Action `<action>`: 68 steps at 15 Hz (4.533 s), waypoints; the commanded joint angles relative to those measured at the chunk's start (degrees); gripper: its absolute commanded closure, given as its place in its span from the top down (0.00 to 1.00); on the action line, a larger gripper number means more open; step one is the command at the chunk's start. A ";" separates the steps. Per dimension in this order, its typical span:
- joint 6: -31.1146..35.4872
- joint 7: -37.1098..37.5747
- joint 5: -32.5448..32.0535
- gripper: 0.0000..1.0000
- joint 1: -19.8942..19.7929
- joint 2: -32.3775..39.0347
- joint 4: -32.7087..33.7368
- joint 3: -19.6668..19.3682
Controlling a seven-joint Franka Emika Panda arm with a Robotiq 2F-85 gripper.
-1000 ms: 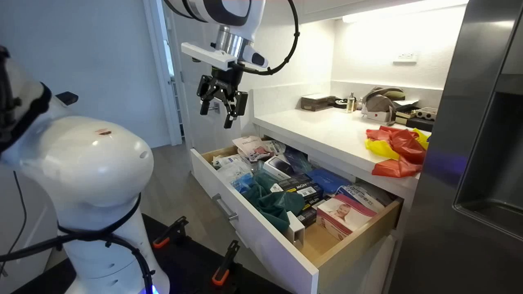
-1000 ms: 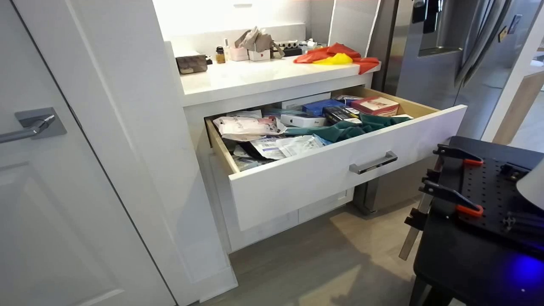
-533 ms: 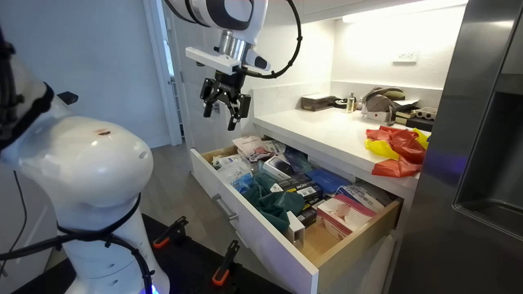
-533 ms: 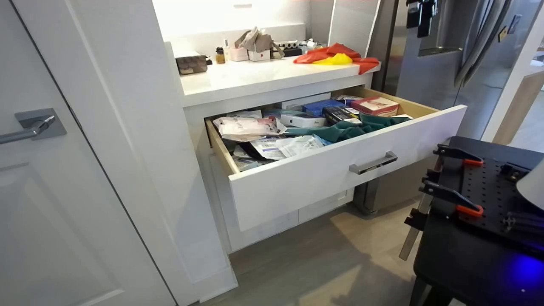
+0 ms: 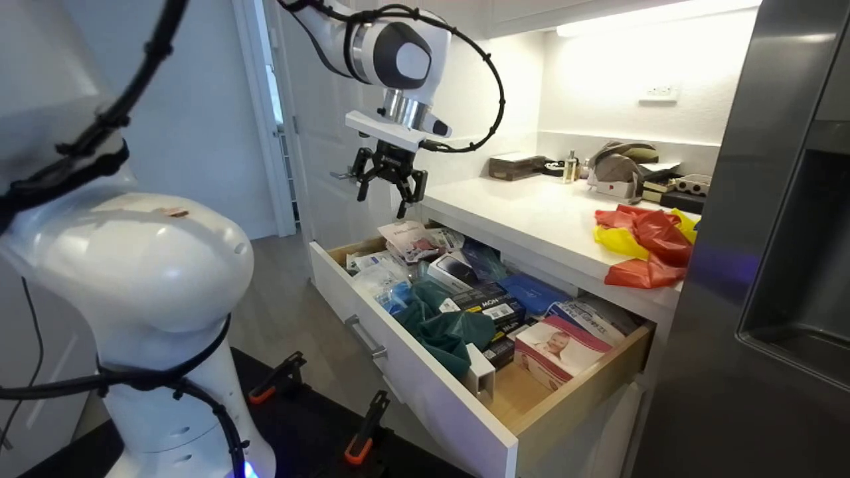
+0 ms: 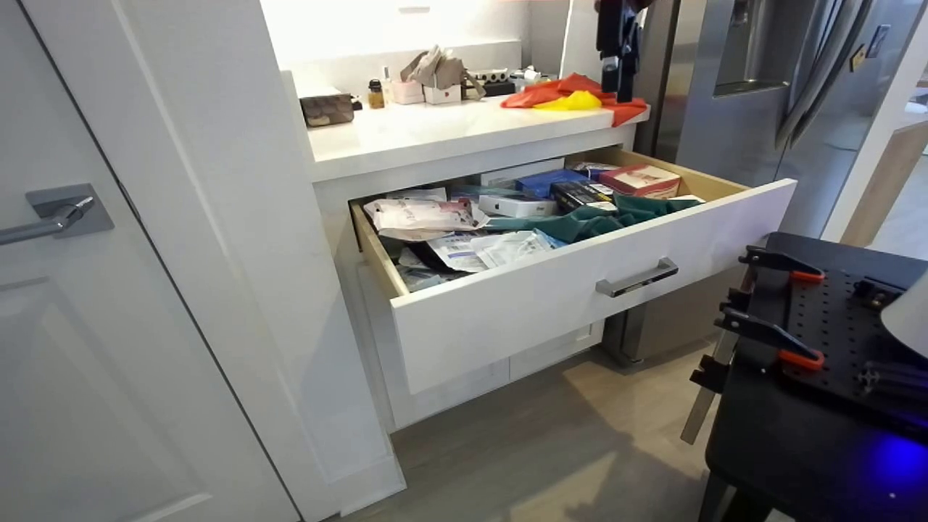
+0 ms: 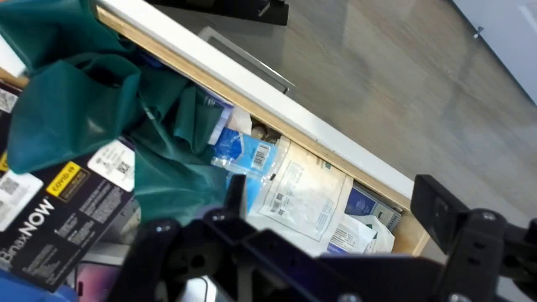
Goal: Press the plastic bag to fit into the drawer then close the drawer
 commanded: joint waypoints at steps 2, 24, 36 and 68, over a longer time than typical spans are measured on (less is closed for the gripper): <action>0.45 -5.04 3.12 1.00 0.38 12.94 12.42 3.19; 4.45 -13.42 -9.29 1.00 -1.93 46.04 47.12 14.15; 9.16 -15.21 -12.84 0.34 -1.28 54.47 56.79 16.63; -2.42 -15.64 -10.96 0.00 -6.32 59.71 56.91 19.70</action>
